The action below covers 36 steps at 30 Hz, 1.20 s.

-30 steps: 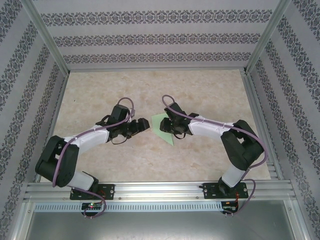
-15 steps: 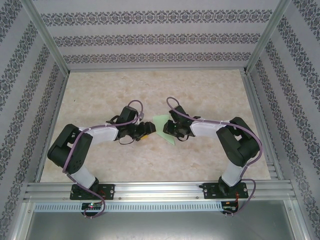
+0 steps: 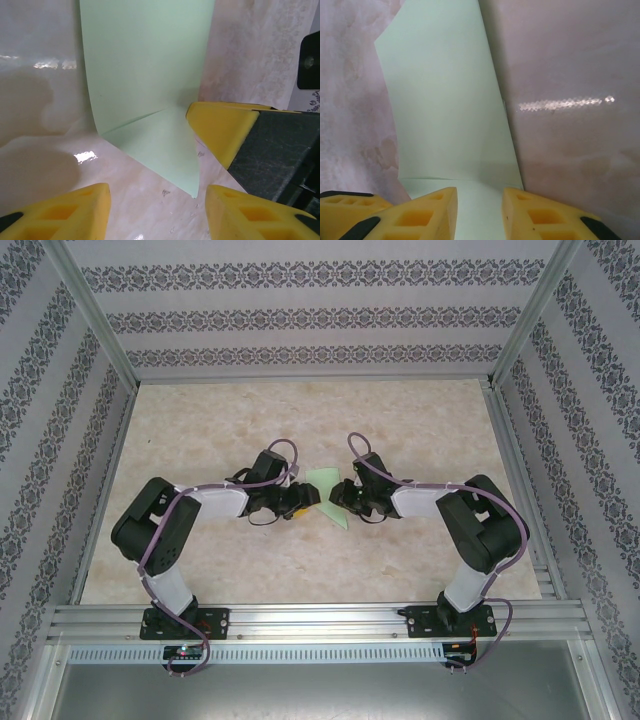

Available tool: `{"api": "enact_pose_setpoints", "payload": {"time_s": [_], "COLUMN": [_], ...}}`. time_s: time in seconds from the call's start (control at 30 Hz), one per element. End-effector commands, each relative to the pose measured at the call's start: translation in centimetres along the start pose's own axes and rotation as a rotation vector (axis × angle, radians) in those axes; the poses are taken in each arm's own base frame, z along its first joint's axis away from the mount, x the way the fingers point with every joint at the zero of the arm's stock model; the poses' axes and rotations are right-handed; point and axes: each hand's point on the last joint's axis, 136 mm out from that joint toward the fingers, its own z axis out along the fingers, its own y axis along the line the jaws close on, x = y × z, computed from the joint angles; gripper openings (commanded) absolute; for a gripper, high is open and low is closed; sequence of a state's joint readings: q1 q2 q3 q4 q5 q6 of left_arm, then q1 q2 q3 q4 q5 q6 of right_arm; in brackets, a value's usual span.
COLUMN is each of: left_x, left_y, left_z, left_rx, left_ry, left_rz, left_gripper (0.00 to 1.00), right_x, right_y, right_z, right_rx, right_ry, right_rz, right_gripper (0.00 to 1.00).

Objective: Fold a paper plane with a square sheet of paper (pick it up from the middle)
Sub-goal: Fold the wing for the fifth time at the center of the table.

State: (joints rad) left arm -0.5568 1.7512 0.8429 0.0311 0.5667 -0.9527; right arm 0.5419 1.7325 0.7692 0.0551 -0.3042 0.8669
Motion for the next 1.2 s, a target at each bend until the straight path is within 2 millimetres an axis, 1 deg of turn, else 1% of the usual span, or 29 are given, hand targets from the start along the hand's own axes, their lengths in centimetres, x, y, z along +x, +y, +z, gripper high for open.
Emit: {"api": "enact_pose_setpoints", "payload": {"time_s": [0.0, 0.23, 0.37, 0.6, 0.7, 0.87, 1.03, 1.13, 1.17], "left_x": [-0.7, -1.3, -1.7, -1.7, -1.8, -2.2, -2.4, -2.6, -2.6], "left_y": [-1.2, -1.1, -1.3, -1.2, -1.6, -1.9, -2.2, -2.4, -2.4], "left_z": [0.5, 1.1, 1.5, 2.2, 2.4, 2.7, 3.1, 3.0, 3.1], "left_rx": [0.021, 0.017, 0.022, 0.023, 0.039, 0.056, 0.086, 0.092, 0.09], "left_ry": [-0.025, -0.032, -0.029, -0.016, -0.017, -0.024, -0.028, -0.036, -0.035], "left_rz": [0.013, 0.008, 0.005, 0.001, 0.001, 0.004, -0.003, 0.003, 0.004], "left_gripper": [0.53, 0.54, 0.51, 0.47, 0.45, 0.39, 0.32, 0.26, 0.23], "right_x": [0.9, 1.1, 1.2, 1.2, 1.1, 0.8, 0.3, 0.1, -0.1], "right_y": [-2.6, -3.1, -3.2, -3.2, -3.1, -2.4, -1.0, -0.2, 0.1], "right_z": [0.2, 0.1, 0.1, 0.1, 0.1, -0.3, -1.0, -1.4, -1.6], "right_rx": [0.06, 0.059, 0.057, 0.048, 0.042, 0.003, -0.044, -0.071, -0.08], "right_ry": [0.021, 0.024, 0.03, 0.03, 0.027, 0.013, -0.008, -0.02, -0.031], "right_rz": [0.037, 0.038, 0.037, 0.034, 0.025, -0.047, -0.16, -0.233, -0.257], "right_gripper": [0.31, 0.28, 0.27, 0.26, 0.26, 0.28, 0.29, 0.31, 0.31]}}
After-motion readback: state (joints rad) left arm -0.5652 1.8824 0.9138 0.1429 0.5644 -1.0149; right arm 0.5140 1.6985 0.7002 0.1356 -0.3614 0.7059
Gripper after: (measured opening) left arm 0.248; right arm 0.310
